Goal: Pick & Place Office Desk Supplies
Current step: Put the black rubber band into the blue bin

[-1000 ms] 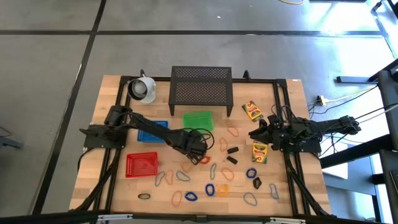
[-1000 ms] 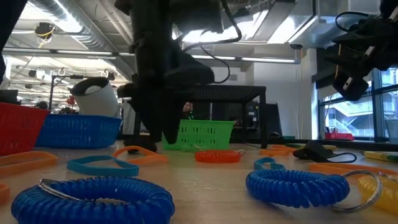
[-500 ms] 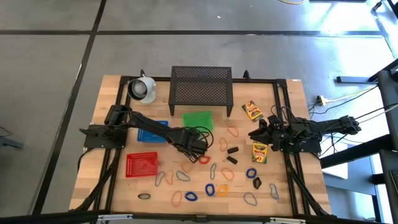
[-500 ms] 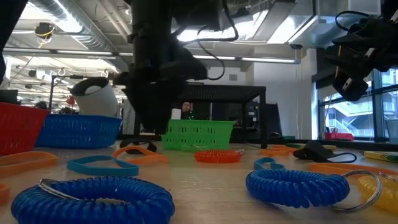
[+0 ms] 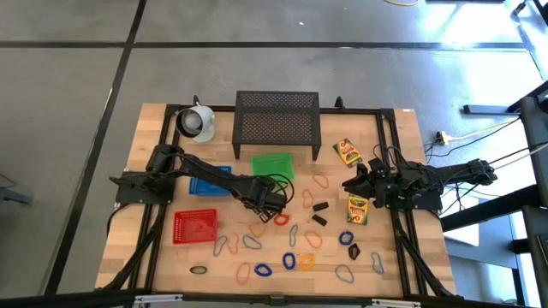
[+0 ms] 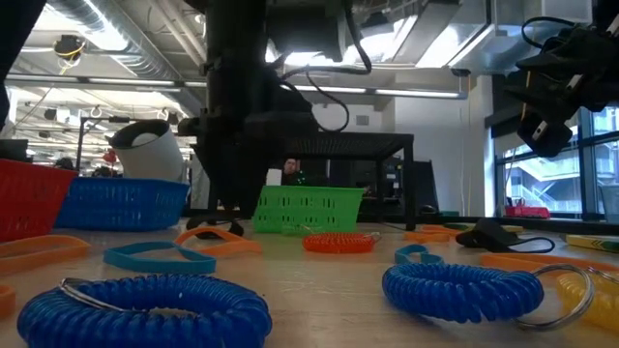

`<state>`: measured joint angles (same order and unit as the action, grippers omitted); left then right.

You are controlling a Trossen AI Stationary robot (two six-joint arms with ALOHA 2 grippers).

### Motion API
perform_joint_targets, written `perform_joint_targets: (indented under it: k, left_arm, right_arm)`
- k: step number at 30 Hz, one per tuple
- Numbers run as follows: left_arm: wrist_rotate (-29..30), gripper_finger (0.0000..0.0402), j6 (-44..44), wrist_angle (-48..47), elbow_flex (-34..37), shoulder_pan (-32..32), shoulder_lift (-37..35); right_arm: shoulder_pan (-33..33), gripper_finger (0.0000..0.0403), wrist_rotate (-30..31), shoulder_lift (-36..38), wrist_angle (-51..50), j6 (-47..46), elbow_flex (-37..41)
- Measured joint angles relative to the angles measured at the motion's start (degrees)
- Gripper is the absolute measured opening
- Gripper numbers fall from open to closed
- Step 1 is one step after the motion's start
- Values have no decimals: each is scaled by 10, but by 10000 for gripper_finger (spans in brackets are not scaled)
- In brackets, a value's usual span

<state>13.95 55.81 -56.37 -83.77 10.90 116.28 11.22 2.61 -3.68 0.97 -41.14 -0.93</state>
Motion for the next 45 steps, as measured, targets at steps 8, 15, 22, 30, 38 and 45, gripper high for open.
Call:
perform_joint_targets:
  k: [8,15,22,30,38,45]
  left_arm:
    - [-39,166,0,-3,-3,-2,38]
    - [-62,136,6,-3,-3,-9,51]
    - [-74,25,6,-7,-2,-25,50]
    - [-57,3,-1,-28,-1,-32,17]
    - [40,3,7,-74,-10,-32,-100]
    - [116,3,68,-254,-11,-39,-191]
  right_arm:
    - [0,136,2,-5,-1,0,0]
    - [0,136,24,-10,5,-1,0]
    - [0,136,30,-14,5,-4,0]
    - [0,136,30,-14,5,-4,0]
    - [0,136,71,-16,12,-4,0]
    - [0,136,116,-18,18,-2,0]
